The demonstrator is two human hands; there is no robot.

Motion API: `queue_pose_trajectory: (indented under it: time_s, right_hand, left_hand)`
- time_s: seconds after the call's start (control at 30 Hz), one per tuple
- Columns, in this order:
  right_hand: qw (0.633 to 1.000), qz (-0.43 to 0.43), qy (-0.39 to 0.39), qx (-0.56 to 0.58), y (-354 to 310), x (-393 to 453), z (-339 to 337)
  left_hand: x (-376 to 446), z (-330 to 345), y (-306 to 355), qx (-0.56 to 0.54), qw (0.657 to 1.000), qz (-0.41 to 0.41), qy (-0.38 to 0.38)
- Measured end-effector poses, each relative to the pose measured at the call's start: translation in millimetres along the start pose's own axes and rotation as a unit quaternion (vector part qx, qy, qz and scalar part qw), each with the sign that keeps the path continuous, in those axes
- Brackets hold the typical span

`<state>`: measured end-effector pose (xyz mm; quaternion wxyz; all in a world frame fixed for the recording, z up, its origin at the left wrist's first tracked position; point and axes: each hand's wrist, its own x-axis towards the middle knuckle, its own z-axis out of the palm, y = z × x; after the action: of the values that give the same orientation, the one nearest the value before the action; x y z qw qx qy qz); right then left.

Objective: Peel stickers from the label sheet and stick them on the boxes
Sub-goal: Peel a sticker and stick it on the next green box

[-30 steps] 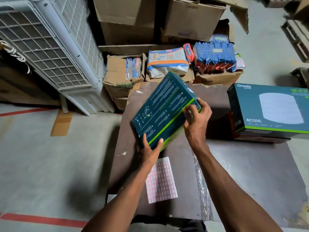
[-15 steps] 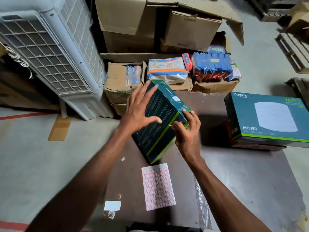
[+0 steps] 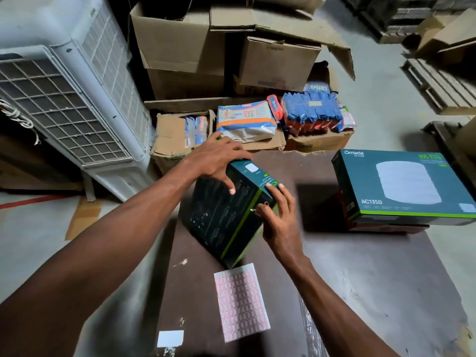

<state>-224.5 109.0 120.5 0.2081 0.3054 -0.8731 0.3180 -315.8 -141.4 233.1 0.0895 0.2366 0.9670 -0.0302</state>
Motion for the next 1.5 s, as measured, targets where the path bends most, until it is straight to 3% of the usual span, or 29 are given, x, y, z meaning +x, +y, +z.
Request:
queue_pose_trajectory:
  time_s: [0.1, 0.2, 0.3, 0.37, 0.43, 0.63, 0.73, 0.87, 1.17, 1.5]
  right_hand:
    - [1.000, 0.009, -0.014, 0.000, 7.2, 2.0, -14.0]
    - [0.999, 0.024, 0.023, 0.024, -1.4, 6.2, -30.7]
    - [0.981, 0.133, 0.092, 0.109, -33.5, 16.4, -47.8]
    - [0.934, 0.231, 0.100, 0.254, -59.0, 27.0, -58.1]
    - [0.866, 0.312, 0.058, 0.386, -75.3, 36.5, -62.3]
    - [0.745, 0.420, -0.010, 0.519, -80.6, 49.3, -56.6]
    - [0.745, 0.413, -0.024, 0.524, -77.1, 48.3, -55.4]
    - [0.772, 0.415, -0.044, 0.479, -67.1, 45.6, -55.6]
    - [0.787, 0.439, -0.046, 0.430, -49.5, 35.7, -62.8]
    - [0.792, 0.451, -0.019, 0.411, -47.0, 29.5, -68.8]
  left_hand:
    - [-12.5, 0.1, 3.5, -0.010, 1.000, -0.027, 0.007]
    - [-31.2, 4.3, 10.7, -0.006, 0.997, -0.076, 0.029]
    - [-49.4, 7.0, 23.6, -0.040, 0.987, -0.140, 0.074]
    - [-58.5, 9.8, 35.4, -0.066, 0.975, -0.178, 0.115]
    - [-64.3, 14.4, 48.7, -0.083, 0.959, -0.217, 0.162]
    - [-66.4, 30.4, 88.4, -0.132, 0.915, -0.313, 0.217]
    - [-64.8, 41.7, 104.5, -0.136, 0.905, -0.328, 0.234]
    - [-61.2, 41.5, 116.9, -0.144, 0.897, -0.339, 0.246]
    - [-59.6, 45.6, 128.9, -0.131, 0.921, -0.284, 0.233]
    - [-55.4, 45.6, 139.4, -0.117, 0.925, -0.268, 0.242]
